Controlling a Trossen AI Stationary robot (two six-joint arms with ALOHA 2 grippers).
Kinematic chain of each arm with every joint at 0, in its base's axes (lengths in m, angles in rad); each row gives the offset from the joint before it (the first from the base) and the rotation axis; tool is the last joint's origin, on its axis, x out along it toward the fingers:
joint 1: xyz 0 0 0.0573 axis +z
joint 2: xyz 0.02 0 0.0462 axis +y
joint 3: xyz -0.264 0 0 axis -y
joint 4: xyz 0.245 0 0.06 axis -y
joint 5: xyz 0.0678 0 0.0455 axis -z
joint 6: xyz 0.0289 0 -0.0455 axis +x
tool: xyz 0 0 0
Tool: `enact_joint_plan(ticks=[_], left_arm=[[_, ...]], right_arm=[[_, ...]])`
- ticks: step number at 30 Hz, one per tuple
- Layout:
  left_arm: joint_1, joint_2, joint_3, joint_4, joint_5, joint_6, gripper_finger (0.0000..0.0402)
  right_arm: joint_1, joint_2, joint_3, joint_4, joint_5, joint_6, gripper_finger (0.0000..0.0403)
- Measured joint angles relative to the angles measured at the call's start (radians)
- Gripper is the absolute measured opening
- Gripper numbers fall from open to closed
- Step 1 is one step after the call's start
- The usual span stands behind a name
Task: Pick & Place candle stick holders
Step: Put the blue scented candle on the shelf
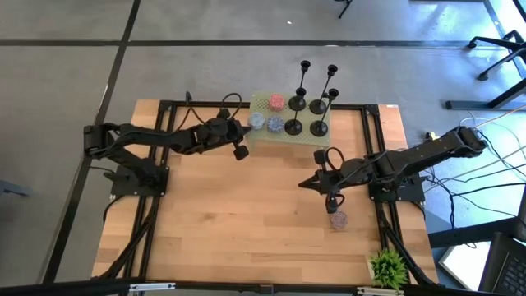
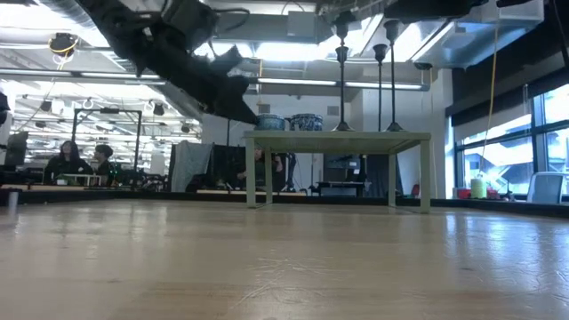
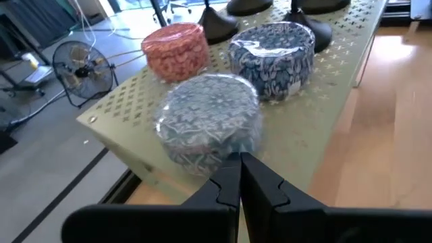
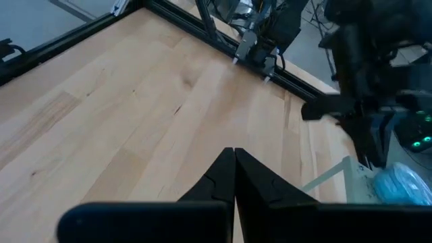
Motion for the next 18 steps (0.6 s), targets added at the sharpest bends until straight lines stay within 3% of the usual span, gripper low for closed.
enact_joint_plan(ticks=[18], left_arm=[[0.082, 0.148, 0.160, -0.051, 0.061, 0.063, 0.0002]], right_arm=[[-0.012, 0.000, 0.000, 0.003, -0.002, 0.000, 0.0005]])
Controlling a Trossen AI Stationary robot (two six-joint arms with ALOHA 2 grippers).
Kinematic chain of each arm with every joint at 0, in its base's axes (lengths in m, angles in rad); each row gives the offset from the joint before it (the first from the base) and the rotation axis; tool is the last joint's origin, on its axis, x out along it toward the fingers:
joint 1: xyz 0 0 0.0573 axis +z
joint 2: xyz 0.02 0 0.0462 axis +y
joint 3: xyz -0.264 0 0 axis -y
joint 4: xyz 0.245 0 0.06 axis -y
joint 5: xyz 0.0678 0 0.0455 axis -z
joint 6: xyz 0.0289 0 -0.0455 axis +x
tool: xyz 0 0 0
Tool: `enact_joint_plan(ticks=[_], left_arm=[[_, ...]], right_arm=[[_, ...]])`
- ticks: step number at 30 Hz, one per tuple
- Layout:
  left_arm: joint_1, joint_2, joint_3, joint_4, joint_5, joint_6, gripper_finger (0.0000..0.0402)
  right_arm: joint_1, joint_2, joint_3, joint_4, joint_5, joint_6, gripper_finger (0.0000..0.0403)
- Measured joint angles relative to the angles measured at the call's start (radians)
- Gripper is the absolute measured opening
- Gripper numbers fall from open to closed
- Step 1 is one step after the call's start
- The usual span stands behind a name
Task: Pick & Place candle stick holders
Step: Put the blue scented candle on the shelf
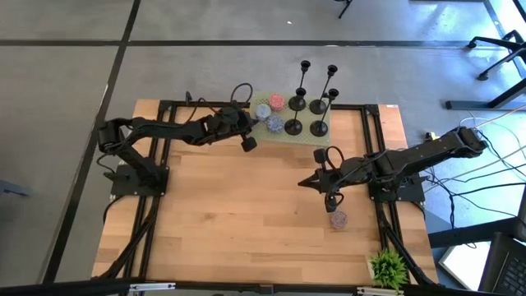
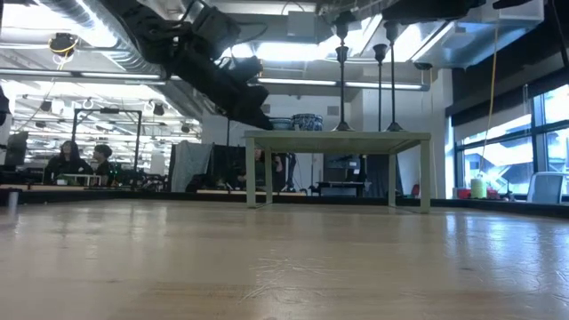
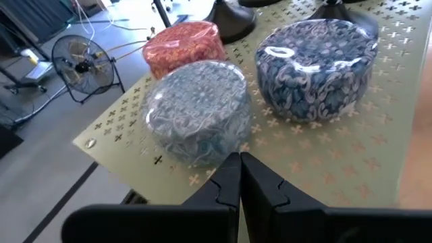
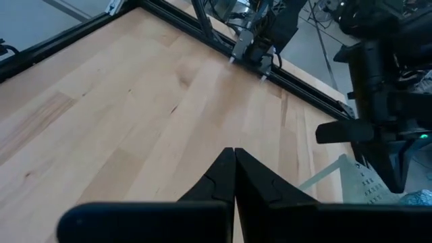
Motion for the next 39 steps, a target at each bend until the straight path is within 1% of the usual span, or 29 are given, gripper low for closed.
enact_joint_plan(ticks=[6, 14, 19, 33, 35, 39], left_arm=[[0.000, 0.014, 0.009, 0.005, 0.028, 0.001, 0.0002], [-0.006, 0.014, 0.009, 0.065, 0.082, -0.001, 0.0002], [-0.005, 0.014, 0.009, 0.069, 0.078, 0.001, 0.0002], [0.090, 0.014, 0.009, 0.069, 0.050, 0.000, 0.0002], [0.097, 0.014, 0.009, 0.068, 0.065, -0.011, 0.0002], [0.070, 0.014, 0.009, 0.074, 0.154, -0.015, 0.0002]], right_arm=[[0.000, 0.000, 0.000, -0.003, 0.000, 0.005, 0.0005], [0.000, 0.000, 0.000, -0.002, 0.000, 0.006, 0.0005], [0.000, 0.000, 0.000, -0.002, 0.000, 0.008, 0.0005], [0.000, 0.000, 0.000, -0.002, 0.000, 0.001, 0.0005], [0.000, 0.000, 0.000, -0.002, 0.000, 0.001, 0.0005], [0.000, 0.000, 0.000, -0.002, 0.000, 0.001, 0.0005]])
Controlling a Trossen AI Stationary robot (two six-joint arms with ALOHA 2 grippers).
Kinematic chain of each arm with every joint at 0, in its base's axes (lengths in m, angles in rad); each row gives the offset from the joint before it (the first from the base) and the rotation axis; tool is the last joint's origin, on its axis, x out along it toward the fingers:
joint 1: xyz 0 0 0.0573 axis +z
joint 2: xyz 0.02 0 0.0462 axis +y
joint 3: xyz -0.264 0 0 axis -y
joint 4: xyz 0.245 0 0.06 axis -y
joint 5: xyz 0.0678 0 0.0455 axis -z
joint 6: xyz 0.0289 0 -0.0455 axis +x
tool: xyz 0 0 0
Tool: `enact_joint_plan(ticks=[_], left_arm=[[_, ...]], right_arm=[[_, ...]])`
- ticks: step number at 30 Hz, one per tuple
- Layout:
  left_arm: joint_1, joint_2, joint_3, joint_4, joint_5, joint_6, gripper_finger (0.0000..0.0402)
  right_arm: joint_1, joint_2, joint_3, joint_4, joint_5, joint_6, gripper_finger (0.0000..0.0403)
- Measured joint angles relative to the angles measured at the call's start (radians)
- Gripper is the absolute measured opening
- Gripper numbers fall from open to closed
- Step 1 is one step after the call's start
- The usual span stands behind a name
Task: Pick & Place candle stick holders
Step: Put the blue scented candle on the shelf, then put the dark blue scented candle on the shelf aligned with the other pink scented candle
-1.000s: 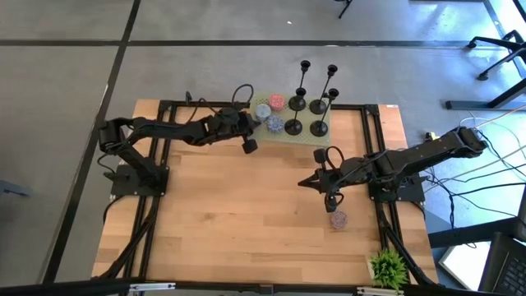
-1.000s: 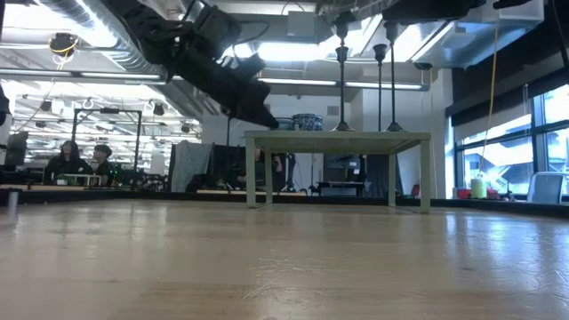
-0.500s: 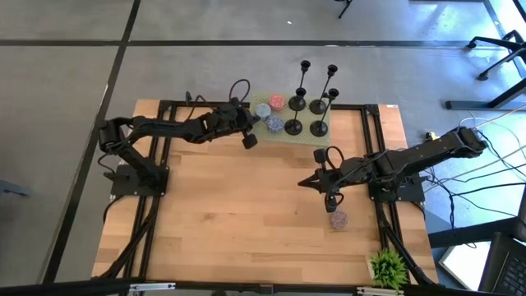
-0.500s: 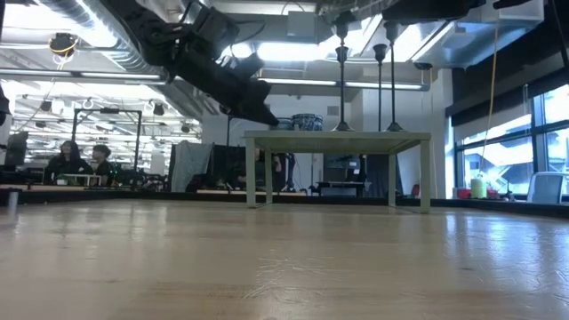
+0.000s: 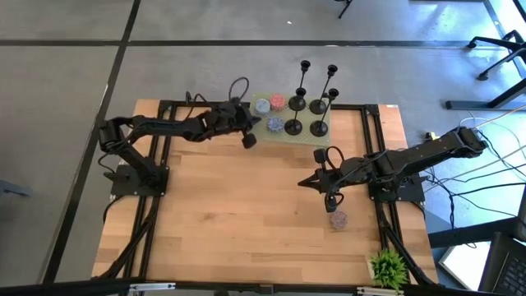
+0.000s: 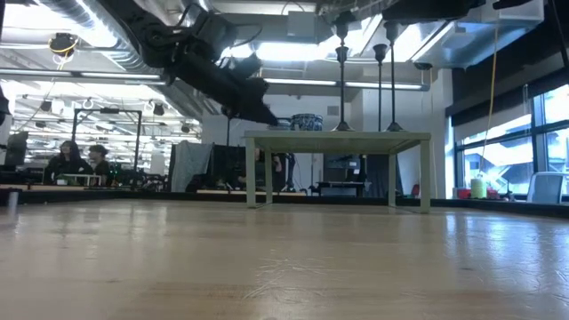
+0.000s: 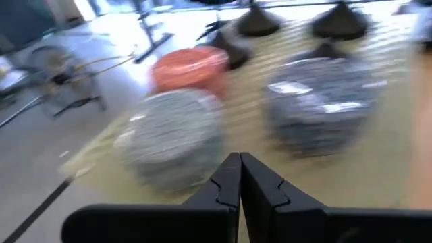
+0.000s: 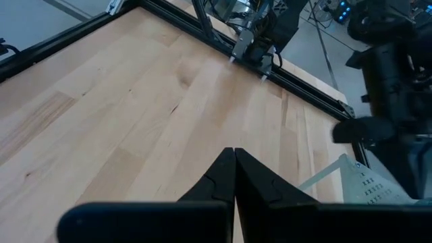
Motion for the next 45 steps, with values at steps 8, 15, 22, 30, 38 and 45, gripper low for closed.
enact_joint_plan(ticks=[8, 15, 22, 30, 38, 45], left_arm=[[-0.051, 0.007, 0.000, 0.051, -0.003, 0.000, 0.0002], [-0.018, 0.058, 0.012, 0.071, -0.051, -0.002, 0.0002], [0.015, 0.105, 0.074, 0.039, -0.030, -0.002, 0.0002], [0.024, 0.105, 0.080, -0.010, -0.105, 0.032, 0.0002], [0.051, 0.105, 0.080, -0.007, -0.101, 0.024, 0.0002], [0.049, 0.101, 0.080, 0.000, -0.067, 0.002, 0.0002]], right_arm=[[0.000, 0.000, 0.000, 0.000, 0.000, 0.000, 0.0005], [0.000, 0.000, 0.000, 0.001, 0.000, 0.000, 0.0005], [0.000, 0.000, 0.000, 0.001, 0.000, -0.001, 0.0005], [0.000, 0.000, 0.000, 0.000, 0.001, 0.019, 0.0005], [0.000, 0.000, 0.000, 0.000, 0.000, 0.030, 0.0005], [0.000, 0.000, 0.000, 0.017, 0.000, 0.039, 0.0005]])
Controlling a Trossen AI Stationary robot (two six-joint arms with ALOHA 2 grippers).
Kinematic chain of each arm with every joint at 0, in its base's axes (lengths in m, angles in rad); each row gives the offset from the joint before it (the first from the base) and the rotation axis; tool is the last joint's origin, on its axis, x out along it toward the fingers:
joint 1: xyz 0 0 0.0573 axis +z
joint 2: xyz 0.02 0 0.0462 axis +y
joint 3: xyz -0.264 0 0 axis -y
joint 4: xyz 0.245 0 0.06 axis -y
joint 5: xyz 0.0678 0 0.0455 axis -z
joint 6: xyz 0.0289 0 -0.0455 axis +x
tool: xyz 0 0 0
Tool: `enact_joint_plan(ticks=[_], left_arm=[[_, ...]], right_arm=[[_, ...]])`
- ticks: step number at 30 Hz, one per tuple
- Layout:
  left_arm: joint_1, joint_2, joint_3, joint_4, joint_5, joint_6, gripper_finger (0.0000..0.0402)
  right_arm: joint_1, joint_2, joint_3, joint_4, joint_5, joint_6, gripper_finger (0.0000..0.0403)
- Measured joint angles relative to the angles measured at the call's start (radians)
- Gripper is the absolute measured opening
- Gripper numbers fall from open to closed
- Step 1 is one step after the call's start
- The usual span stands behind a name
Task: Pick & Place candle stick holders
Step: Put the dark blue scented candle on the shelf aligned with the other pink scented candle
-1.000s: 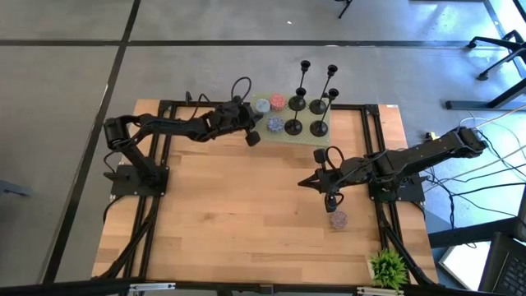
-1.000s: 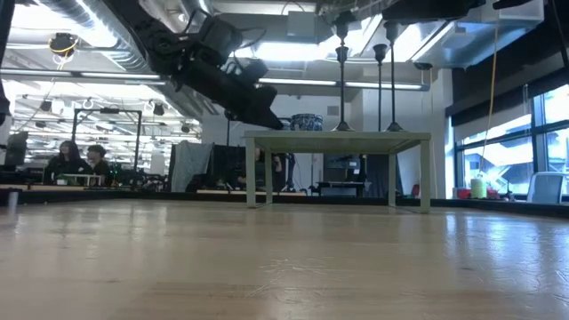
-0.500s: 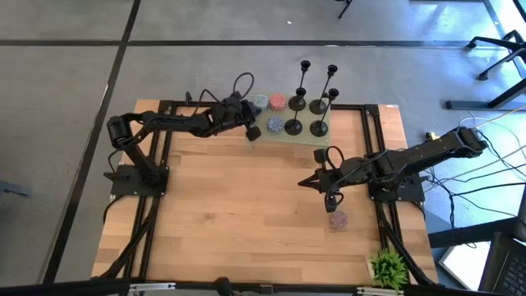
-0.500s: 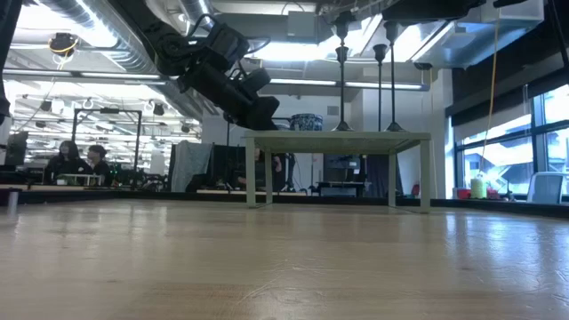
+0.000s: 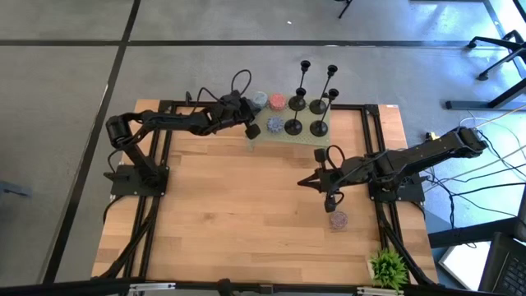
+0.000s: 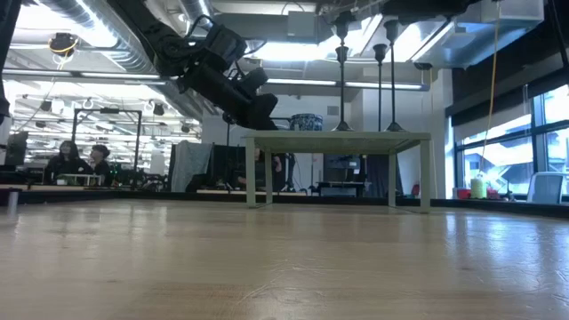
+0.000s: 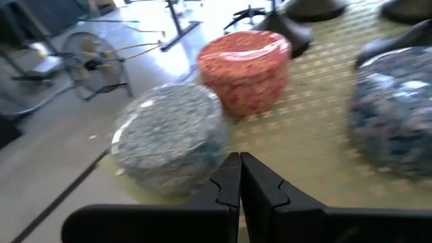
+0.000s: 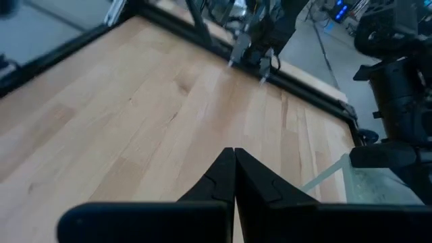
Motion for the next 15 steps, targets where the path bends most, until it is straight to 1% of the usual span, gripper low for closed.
enact_joint_plan(ticks=[3, 5, 6, 8, 10, 12, 15], left_arm=[[-0.031, -0.017, 0.000, -0.004, 0.039, -0.005, 0.0002], [-0.066, -0.052, -0.001, -0.011, 0.031, 0.003, 0.0002], [-0.087, -0.076, -0.001, -0.012, 0.016, 0.014, 0.0002], [-0.130, -0.142, -0.001, -0.034, -0.004, 0.017, 0.0002], [-0.184, -0.216, 0.000, -0.052, 0.004, 0.008, 0.0002], [-0.245, -0.286, 0.000, -0.084, 0.036, 0.022, 0.0002], [-0.336, -0.372, 0.000, -0.170, 0.066, 0.062, 0.0002]], right_arm=[[0.000, 0.000, 0.000, 0.060, 0.000, 0.014, 0.0005], [0.000, 0.004, 0.000, 0.109, 0.000, 0.046, 0.0005], [0.000, 0.007, 0.000, 0.134, 0.003, 0.090, 0.0005], [0.001, 0.015, 0.000, 0.173, 0.027, 0.234, 0.0005], [0.000, 0.025, 0.001, 0.170, 0.032, 0.353, 0.0005], [0.000, 0.039, 0.000, 0.152, 0.021, 0.377, 0.0005], [0.003, 0.079, 0.000, 0.116, 0.016, 0.369, 0.0005]])
